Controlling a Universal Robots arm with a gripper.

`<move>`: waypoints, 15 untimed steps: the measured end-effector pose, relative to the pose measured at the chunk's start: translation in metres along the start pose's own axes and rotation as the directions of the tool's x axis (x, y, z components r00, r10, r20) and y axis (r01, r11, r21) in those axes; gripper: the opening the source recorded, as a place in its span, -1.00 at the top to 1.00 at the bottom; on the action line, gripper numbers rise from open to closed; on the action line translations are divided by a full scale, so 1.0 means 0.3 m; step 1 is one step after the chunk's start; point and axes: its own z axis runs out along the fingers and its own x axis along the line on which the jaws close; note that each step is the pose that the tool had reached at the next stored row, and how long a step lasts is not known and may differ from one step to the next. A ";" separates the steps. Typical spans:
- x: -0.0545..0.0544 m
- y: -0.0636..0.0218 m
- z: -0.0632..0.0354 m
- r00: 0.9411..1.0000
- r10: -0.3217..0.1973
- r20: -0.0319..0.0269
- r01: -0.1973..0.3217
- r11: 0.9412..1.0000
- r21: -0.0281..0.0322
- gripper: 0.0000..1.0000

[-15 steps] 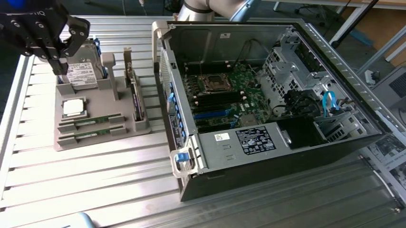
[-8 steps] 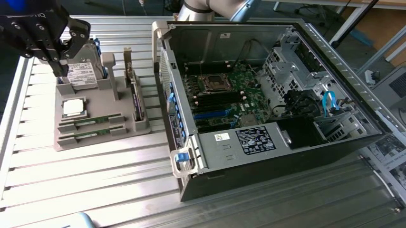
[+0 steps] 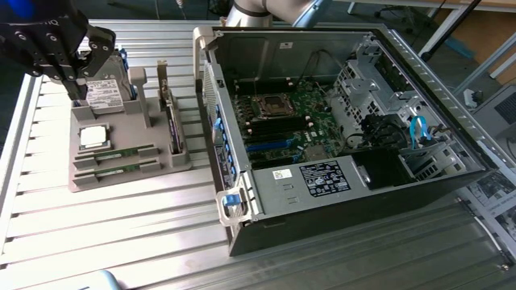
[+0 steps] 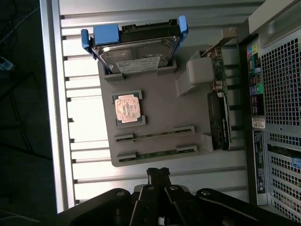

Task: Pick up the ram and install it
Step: 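Reach for the ram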

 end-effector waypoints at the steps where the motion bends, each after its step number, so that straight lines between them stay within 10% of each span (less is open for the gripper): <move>1: 0.000 -0.001 0.000 1.000 0.000 0.000 0.000 1.000 0.000 0.79; 15: -0.003 -0.018 0.004 1.000 0.000 0.000 0.000 1.000 0.000 0.79</move>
